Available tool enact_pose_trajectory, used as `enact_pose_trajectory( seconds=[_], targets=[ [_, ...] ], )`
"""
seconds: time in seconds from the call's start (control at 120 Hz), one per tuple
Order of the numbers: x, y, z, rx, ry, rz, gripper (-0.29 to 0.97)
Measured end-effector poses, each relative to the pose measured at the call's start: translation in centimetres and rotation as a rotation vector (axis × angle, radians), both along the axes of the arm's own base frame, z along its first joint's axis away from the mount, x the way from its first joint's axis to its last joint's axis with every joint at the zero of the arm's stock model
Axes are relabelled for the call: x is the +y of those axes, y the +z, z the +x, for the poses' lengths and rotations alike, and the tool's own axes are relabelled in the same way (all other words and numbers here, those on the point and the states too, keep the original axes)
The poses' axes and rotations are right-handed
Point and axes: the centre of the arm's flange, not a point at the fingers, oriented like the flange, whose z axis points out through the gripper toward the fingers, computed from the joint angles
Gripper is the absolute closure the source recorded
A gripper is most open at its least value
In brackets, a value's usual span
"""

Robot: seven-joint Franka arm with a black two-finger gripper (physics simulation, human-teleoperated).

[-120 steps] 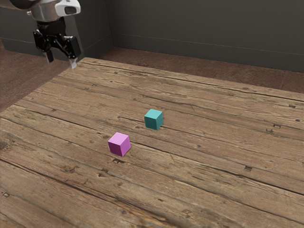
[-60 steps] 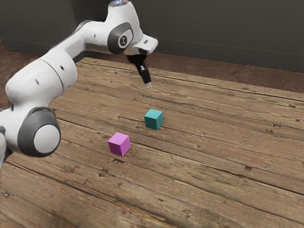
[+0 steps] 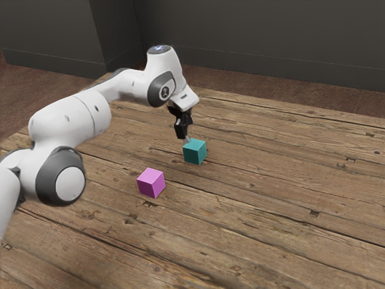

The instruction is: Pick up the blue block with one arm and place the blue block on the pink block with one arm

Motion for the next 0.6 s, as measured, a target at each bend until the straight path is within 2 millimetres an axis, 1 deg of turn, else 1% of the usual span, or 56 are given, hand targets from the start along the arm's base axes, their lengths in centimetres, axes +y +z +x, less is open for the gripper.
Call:
enact_pose_trajectory(
  seconds=[0.117, 0.2, 0.242, 0.325, 0.367, 0.6],
  targets=[
    [-0.4, 0.1, 0.2, -0.038, -0.075, 0.006, 0.0],
    [-0.8, -0.3, 0.4, -0.057, -0.121, 0.004, 0.0],
    [-1.1, -1.0, 0.6, -0.061, -0.143, 0.001, 0.0],
    [-1.3, -3.7, 0.7, -0.051, -0.175, -0.004, 0.0],
    [-1.2, -4.6, 0.8, -0.05, -0.187, -0.007, 0.0],
    [-1.3, -7.3, 0.9, -0.05, -0.237, -0.03, 0.0]
  ],
)
